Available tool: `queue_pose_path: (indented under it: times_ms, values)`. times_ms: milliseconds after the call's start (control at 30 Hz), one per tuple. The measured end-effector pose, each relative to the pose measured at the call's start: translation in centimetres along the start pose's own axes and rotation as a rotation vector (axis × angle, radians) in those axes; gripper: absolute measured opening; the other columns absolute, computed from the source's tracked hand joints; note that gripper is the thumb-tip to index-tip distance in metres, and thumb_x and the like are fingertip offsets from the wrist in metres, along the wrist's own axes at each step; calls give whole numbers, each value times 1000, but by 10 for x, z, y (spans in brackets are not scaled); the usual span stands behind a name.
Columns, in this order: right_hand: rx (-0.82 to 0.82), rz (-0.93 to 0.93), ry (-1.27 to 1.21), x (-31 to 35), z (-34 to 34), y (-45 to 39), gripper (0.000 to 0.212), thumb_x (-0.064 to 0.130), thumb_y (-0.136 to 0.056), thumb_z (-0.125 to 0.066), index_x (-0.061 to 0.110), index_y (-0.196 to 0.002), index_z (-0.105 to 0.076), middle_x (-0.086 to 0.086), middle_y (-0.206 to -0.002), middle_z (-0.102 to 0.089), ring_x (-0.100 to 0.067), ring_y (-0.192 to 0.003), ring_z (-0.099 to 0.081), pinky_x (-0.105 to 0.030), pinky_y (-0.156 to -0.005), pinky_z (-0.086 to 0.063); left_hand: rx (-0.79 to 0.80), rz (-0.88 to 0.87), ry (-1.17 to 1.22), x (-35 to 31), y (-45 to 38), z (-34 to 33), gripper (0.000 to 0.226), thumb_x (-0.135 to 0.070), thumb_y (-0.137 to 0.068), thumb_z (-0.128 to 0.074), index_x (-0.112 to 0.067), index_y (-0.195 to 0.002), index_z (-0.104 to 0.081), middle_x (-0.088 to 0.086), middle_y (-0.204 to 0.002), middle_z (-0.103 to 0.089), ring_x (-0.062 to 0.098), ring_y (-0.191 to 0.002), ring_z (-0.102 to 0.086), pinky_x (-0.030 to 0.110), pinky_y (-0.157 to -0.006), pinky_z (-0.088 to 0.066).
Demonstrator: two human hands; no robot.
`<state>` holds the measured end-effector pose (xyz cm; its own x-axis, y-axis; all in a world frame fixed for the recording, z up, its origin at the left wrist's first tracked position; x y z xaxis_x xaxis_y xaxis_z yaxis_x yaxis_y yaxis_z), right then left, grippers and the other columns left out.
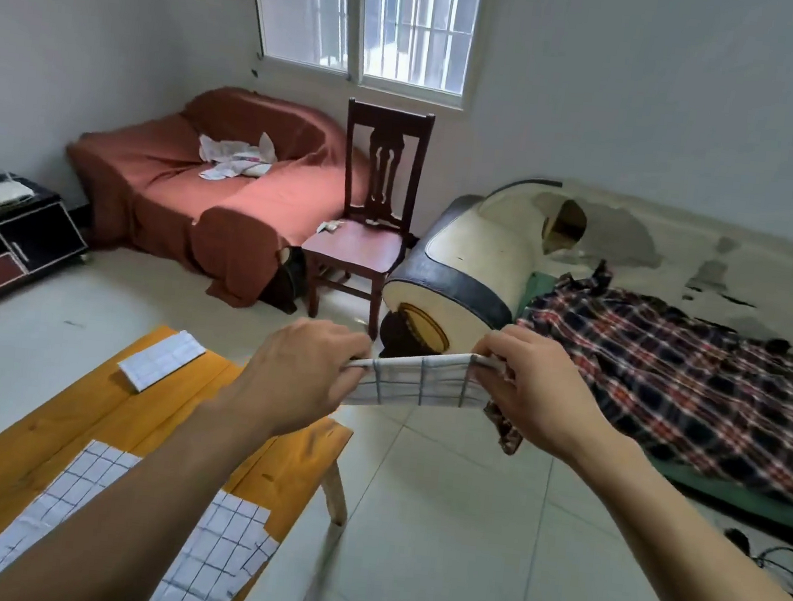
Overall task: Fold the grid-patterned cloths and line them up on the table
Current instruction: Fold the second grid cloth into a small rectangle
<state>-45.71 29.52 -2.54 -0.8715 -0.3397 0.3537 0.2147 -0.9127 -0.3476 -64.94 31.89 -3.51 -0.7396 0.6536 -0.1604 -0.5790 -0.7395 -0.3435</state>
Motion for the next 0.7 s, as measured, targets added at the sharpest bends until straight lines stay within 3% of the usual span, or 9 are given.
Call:
queue_pose_path:
  times_ms: [267,467,700]
  values:
    - [-18,72,-41,-72,15,-64,7,24,-90,-65,21,-85,-62,7,-81,-57,-12,-74,-53,-36,-64,-49,-58,64,45,13,-86,-17,9,-31,-87,-58,-28,-79,-56,-14,-64,-43,11,-62,-41,15,-56,-20]
    - [11,82,-20,-95,-16,-135,6,24,-90,-64,20,-86,-61,6,-82,-57,-14,-75,-54,-38,-65,-48,-101,61,59,72,-137,-36,13,-27,-88,-66,-24,-80,-57,-10,-67,-50,15,-63,-48,34,-54,-40]
    - [57,91,16,-102,-42,-238,9,21,-90,-66,20,-83,-60,7,-80,-55,-12,-71,-52,-33,-62,-46,-190,68,200,166,-197,-47,10,-33,-87,-58,-24,-84,-61,-12,-74,-54,13,-68,-50,35,-59,-45]
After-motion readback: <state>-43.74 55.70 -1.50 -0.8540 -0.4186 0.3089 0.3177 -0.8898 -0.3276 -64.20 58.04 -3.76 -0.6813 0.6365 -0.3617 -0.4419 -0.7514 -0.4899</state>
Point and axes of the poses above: each hand's wrist, its own y-axis away from the middle knuckle, its own z-axis out of the back of the hand, x = y × z, the point moved 10 cm from there along -y, towards the middle knuckle
